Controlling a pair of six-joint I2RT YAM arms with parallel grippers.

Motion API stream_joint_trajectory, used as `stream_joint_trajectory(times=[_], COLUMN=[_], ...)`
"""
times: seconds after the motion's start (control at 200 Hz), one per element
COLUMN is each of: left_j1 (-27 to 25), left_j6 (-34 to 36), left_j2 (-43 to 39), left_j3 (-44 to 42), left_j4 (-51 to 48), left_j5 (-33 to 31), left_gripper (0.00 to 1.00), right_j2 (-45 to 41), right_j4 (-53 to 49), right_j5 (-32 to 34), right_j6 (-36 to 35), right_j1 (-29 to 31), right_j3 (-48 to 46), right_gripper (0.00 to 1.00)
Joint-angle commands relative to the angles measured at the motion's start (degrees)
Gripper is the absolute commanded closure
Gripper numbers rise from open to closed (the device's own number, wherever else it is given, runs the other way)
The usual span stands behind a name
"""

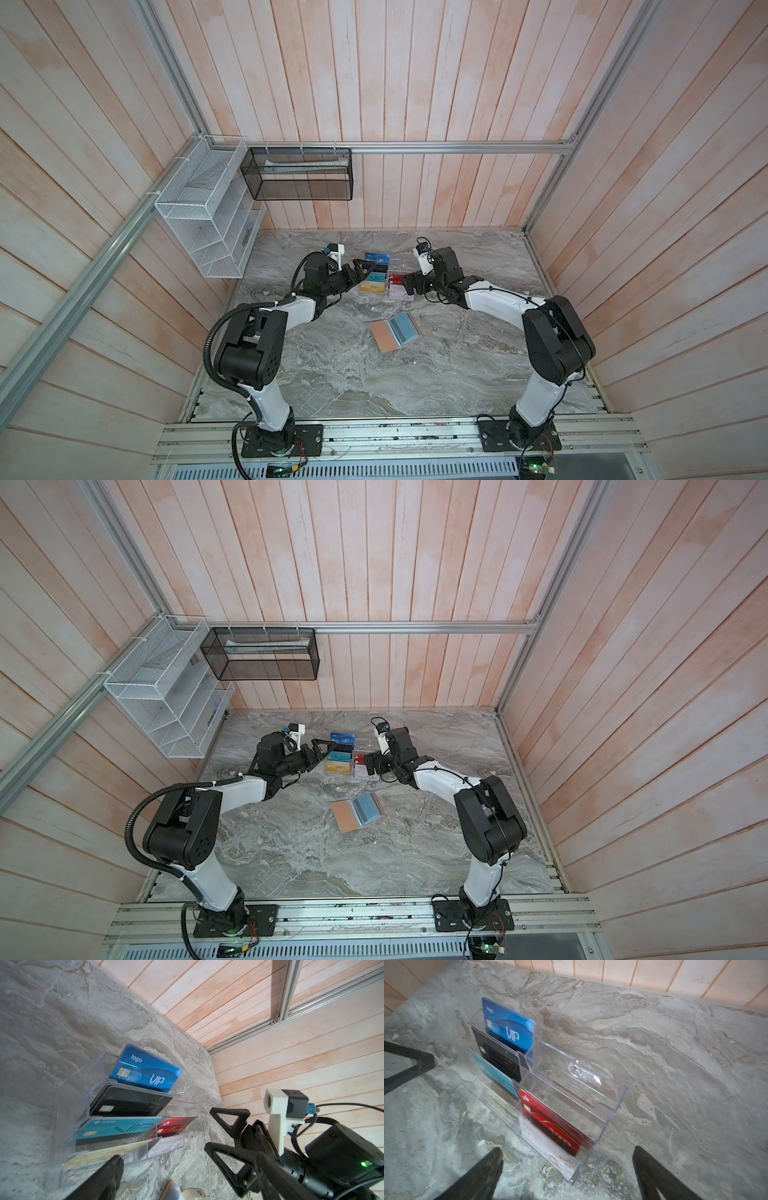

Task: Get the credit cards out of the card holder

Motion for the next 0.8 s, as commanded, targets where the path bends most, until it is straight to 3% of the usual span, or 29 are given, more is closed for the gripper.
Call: stream_joint_trajectory(times=[0.0,0.5,0.795], left_j1=[-0.3,-0.8,-1.0], left_j6=[-1.1,-2.4,-2.4], left_j2=[-0.1,1.6,1.8], left_j3=[-1.2,-2.1,-2.2], left_j4=[1.6,3.5,3.6], left_j5=[0.0,1.0,1.0], left_gripper=[0.00,0.00,0.00], right_j2=[1.6,7.5,6.5], right_j4=[-1.1,-3.7,-2.1], right_j5=[4.9,18.2,16.1], right_j6=[-1.4,1.7,3.0], right_j1=[0.8,3.8,4.0], right_j3=[-0.2,3.7,3.5], right_gripper=[0.02,0.02,0.02])
